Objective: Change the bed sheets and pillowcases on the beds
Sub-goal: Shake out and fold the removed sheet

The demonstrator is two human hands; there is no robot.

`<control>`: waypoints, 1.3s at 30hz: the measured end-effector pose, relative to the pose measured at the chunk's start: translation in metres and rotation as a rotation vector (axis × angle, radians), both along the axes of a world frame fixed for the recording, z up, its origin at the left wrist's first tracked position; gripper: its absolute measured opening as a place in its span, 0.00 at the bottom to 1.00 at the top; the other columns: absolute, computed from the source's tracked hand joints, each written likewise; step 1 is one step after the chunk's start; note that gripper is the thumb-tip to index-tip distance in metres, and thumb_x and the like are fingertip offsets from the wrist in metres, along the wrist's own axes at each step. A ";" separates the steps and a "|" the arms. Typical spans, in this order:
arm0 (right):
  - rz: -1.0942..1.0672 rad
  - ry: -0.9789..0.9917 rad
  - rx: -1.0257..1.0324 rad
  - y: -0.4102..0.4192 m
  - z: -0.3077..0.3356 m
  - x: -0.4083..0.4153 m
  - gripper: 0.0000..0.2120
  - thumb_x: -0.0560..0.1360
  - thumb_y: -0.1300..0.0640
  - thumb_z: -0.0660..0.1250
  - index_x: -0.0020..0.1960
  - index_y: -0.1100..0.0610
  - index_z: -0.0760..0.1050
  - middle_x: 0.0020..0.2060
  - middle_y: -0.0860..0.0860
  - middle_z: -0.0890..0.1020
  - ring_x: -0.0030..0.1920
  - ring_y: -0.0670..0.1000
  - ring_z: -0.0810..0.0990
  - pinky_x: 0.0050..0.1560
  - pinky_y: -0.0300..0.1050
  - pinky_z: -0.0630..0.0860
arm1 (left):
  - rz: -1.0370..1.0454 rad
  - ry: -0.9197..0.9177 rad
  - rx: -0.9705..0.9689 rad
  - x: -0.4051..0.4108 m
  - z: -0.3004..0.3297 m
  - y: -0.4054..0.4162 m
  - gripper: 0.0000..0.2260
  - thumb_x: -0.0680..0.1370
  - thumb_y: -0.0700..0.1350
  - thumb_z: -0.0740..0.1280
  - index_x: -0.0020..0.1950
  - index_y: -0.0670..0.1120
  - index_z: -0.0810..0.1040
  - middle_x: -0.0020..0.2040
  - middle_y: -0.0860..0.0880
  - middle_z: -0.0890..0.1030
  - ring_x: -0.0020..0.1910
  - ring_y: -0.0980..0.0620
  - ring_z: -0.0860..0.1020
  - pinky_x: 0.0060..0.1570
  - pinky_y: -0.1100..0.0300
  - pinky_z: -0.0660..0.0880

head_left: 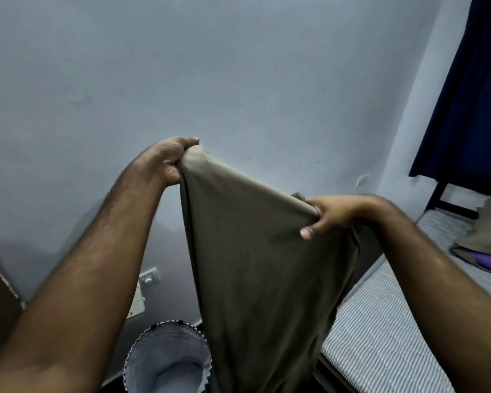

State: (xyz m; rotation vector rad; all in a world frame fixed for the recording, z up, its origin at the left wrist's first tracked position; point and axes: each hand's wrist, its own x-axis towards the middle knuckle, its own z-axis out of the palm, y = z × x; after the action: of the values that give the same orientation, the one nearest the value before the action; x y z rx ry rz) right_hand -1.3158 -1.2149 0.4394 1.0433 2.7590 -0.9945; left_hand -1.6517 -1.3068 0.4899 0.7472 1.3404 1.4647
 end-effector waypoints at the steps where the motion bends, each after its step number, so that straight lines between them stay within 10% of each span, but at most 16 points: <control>1: 0.023 -0.075 0.029 -0.001 -0.001 -0.004 0.17 0.70 0.47 0.78 0.55 0.50 0.79 0.48 0.41 0.86 0.48 0.40 0.84 0.45 0.33 0.78 | 0.009 -0.021 0.016 -0.006 -0.003 0.002 0.13 0.85 0.48 0.60 0.45 0.41 0.75 0.43 0.44 0.79 0.40 0.47 0.80 0.36 0.56 0.83; 5: -0.090 0.006 0.232 -0.002 0.007 -0.021 0.09 0.75 0.47 0.74 0.43 0.52 0.79 0.36 0.40 0.84 0.36 0.38 0.82 0.35 0.33 0.75 | 0.027 -0.148 0.192 -0.018 -0.019 -0.001 0.23 0.84 0.61 0.55 0.46 0.43 0.74 0.44 0.42 0.78 0.41 0.46 0.81 0.39 0.55 0.82; 10: -0.223 0.477 -0.031 -0.020 0.021 -0.033 0.08 0.79 0.53 0.69 0.43 0.55 0.78 0.32 0.44 0.82 0.33 0.41 0.80 0.33 0.37 0.75 | -0.099 -0.145 0.199 0.006 -0.104 -0.024 0.50 0.71 0.80 0.40 0.68 0.45 0.78 0.62 0.42 0.83 0.63 0.40 0.80 0.64 0.41 0.74; 13: -0.250 0.585 -0.171 -0.019 0.033 -0.032 0.09 0.79 0.53 0.69 0.42 0.56 0.79 0.33 0.48 0.83 0.33 0.45 0.81 0.34 0.37 0.77 | -0.339 -0.143 0.230 0.035 -0.165 -0.042 0.54 0.65 0.83 0.49 0.73 0.42 0.72 0.67 0.40 0.79 0.68 0.43 0.76 0.71 0.46 0.67; 19: -0.144 0.666 -0.472 -0.003 0.037 -0.023 0.07 0.75 0.55 0.69 0.43 0.58 0.83 0.39 0.53 0.86 0.39 0.49 0.85 0.41 0.42 0.82 | -0.234 0.207 0.267 0.101 -0.199 -0.024 0.42 0.61 0.76 0.72 0.69 0.56 0.71 0.67 0.65 0.77 0.70 0.68 0.70 0.65 0.68 0.65; 25: -0.055 0.697 -0.610 0.028 0.036 0.015 0.09 0.76 0.55 0.69 0.48 0.59 0.84 0.45 0.56 0.86 0.45 0.52 0.85 0.50 0.48 0.83 | -0.162 0.048 0.137 0.159 -0.154 -0.001 0.10 0.82 0.44 0.65 0.55 0.45 0.85 0.52 0.45 0.86 0.54 0.47 0.83 0.52 0.54 0.81; 30: -0.147 0.795 -0.804 0.077 0.039 0.079 0.14 0.75 0.55 0.65 0.56 0.61 0.81 0.51 0.59 0.84 0.54 0.57 0.83 0.60 0.55 0.80 | 0.005 0.032 0.457 0.156 -0.045 0.012 0.14 0.79 0.49 0.65 0.50 0.41 0.85 0.44 0.47 0.84 0.44 0.51 0.82 0.49 0.59 0.78; 35: -0.090 0.750 -0.510 0.122 0.025 0.110 0.15 0.71 0.50 0.76 0.46 0.58 0.75 0.36 0.52 0.83 0.35 0.48 0.82 0.36 0.41 0.80 | 0.169 0.214 0.506 0.163 0.029 0.029 0.08 0.77 0.50 0.69 0.40 0.49 0.77 0.37 0.50 0.76 0.40 0.51 0.77 0.49 0.55 0.73; 39: -0.061 0.994 -0.501 0.138 0.006 0.117 0.18 0.74 0.53 0.72 0.61 0.59 0.78 0.49 0.54 0.85 0.47 0.50 0.84 0.50 0.44 0.82 | 0.082 0.074 0.527 0.181 0.037 0.035 0.17 0.82 0.51 0.62 0.37 0.46 0.80 0.37 0.47 0.81 0.41 0.48 0.82 0.48 0.56 0.79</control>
State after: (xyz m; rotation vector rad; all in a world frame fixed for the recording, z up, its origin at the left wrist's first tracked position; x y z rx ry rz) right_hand -1.1985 -1.0771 0.4452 0.6328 2.7333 -2.6009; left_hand -1.4705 -1.2713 0.5267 1.0985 1.0513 1.9026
